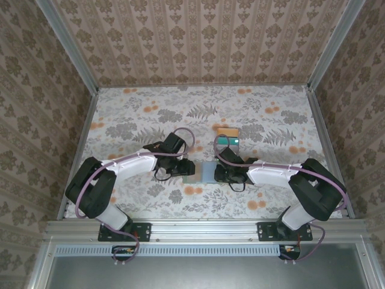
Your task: Take the credit cards out of the card holder
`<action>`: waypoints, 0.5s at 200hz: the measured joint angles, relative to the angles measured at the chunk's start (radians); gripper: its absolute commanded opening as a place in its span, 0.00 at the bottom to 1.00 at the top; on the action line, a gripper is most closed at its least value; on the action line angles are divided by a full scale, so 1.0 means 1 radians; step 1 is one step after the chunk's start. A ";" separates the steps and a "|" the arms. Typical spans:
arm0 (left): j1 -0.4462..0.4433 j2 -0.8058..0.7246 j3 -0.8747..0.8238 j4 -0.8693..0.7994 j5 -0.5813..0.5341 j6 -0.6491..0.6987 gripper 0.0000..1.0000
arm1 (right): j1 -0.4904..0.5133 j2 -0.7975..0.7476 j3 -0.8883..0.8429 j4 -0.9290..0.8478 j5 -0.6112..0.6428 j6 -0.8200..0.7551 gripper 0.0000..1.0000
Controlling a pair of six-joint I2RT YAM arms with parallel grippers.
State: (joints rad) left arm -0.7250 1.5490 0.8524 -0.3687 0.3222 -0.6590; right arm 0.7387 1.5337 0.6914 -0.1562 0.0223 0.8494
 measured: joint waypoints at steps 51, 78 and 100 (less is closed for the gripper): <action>0.001 0.001 0.000 0.021 0.024 0.000 0.45 | 0.001 0.000 0.000 0.000 0.000 0.000 0.24; 0.001 0.016 0.000 0.030 0.033 0.000 0.45 | 0.002 0.000 0.000 0.000 0.000 0.000 0.24; 0.001 0.027 -0.002 0.032 0.033 0.000 0.45 | 0.002 0.000 0.000 0.000 0.000 0.000 0.24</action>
State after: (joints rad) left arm -0.7238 1.5761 0.8509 -0.3367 0.3550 -0.6594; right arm 0.7406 1.5337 0.6914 -0.1558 0.0227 0.8497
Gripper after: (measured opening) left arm 0.446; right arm 0.245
